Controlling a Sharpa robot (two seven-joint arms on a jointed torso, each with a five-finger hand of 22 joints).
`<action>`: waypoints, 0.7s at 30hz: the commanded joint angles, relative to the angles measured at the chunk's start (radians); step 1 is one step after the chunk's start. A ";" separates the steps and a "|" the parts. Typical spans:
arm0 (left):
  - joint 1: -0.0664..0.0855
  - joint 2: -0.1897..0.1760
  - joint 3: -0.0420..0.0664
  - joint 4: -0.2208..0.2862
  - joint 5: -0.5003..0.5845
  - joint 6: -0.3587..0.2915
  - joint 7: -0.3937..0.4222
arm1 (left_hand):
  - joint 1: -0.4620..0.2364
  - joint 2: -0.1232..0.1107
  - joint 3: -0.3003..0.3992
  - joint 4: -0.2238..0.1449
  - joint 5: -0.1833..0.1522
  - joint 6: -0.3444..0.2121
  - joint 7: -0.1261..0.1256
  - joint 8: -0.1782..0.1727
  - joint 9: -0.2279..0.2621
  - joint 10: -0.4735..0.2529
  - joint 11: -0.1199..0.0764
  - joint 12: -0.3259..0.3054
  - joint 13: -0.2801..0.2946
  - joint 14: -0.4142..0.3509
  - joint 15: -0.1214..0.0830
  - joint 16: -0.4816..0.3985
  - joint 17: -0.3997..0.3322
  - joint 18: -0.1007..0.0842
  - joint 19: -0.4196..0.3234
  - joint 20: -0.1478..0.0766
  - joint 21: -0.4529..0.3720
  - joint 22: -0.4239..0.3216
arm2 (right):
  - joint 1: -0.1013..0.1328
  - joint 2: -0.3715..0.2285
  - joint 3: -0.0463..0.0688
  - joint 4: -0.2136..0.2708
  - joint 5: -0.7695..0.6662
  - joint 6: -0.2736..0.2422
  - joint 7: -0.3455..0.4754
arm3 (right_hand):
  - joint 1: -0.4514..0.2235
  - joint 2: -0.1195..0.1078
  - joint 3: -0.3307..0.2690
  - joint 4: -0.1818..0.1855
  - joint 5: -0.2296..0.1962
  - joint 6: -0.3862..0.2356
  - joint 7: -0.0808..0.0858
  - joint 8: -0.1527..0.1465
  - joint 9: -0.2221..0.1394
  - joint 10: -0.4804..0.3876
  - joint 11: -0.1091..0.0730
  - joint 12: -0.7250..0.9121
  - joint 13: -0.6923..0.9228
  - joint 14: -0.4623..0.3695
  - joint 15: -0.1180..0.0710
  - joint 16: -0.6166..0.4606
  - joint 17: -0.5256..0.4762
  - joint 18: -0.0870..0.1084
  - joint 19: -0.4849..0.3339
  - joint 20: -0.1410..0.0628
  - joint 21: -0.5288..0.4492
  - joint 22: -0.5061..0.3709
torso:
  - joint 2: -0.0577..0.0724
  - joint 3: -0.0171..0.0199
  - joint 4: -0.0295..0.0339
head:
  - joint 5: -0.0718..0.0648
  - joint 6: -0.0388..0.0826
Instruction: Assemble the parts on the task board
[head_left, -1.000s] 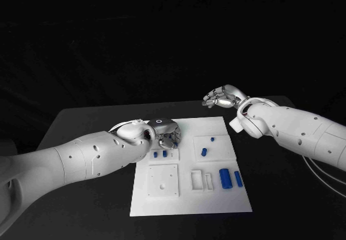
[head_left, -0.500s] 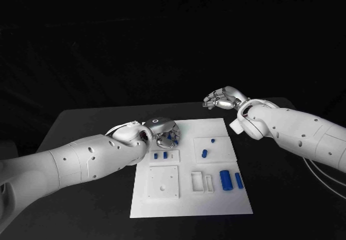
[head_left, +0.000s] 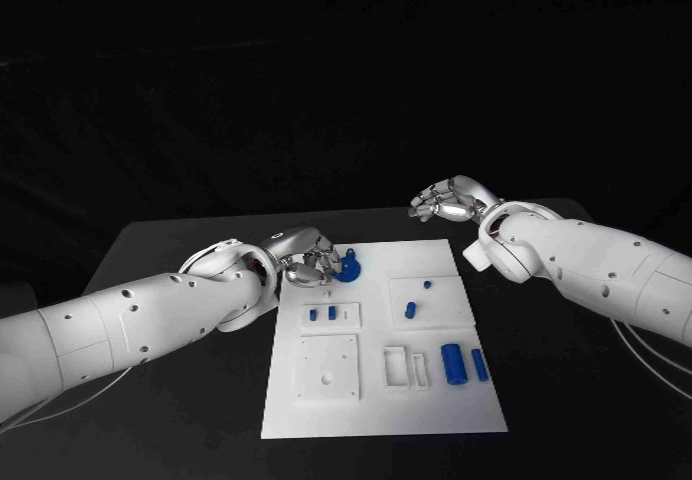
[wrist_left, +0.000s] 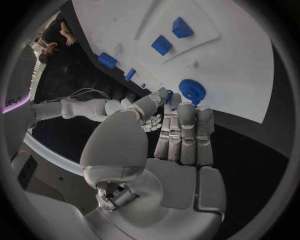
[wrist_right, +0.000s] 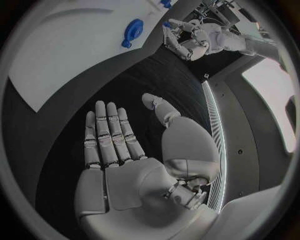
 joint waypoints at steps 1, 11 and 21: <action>0.000 -0.023 0.001 0.015 0.052 0.067 -0.006 | 0.000 0.008 0.004 -0.001 0.004 0.006 0.000 0.005 0.000 0.011 0.006 -0.004 0.002 0.009 -0.001 0.006 0.000 0.026 0.004 -0.044 0.006 0.002 | 0.000 -0.002 0.001 0.003 0.001 0.005 0.007 | -0.004 0.008 0.002 0.001 0.005 -0.001 0.004 0.005 -0.001 0.007 -0.001 0.005 -0.001 -0.004 -0.001 -0.004 0.001 0.018 -0.001 0.006 -0.004 0.001 | 0.000 -0.0012 0.0007 | 0.002 0.001; 0.000 -0.028 0.000 0.001 0.014 0.093 -0.010 | 0.001 0.009 0.005 -0.003 0.003 0.007 -0.001 0.005 0.000 0.012 0.006 -0.007 0.003 0.009 -0.001 0.007 0.000 0.026 0.003 -0.044 0.006 0.002 | 0.000 -0.003 0.001 0.003 0.001 0.005 0.008 | -0.004 0.008 0.002 0.001 0.005 -0.001 0.004 0.005 -0.001 0.007 -0.001 0.006 -0.001 -0.004 -0.001 -0.004 0.001 0.018 -0.001 0.006 -0.005 0.002 | 0.002 -0.0021 -0.0013 | 0.007 0.000; -0.007 -0.018 -0.001 -0.029 -0.029 0.100 -0.008 | 0.001 0.010 0.005 -0.005 0.003 0.007 -0.001 0.005 0.000 0.013 0.006 -0.008 0.004 0.009 -0.002 0.007 0.000 0.026 0.003 -0.044 0.006 0.002 | 0.000 -0.003 0.001 0.003 0.001 0.006 0.008 | -0.004 0.008 0.002 0.001 0.005 -0.001 0.004 0.005 -0.002 0.007 -0.001 0.006 -0.001 -0.004 -0.001 -0.004 0.001 0.019 -0.001 0.006 -0.005 0.002 | 0.002 0.0006 -0.0029 | 0.009 -0.003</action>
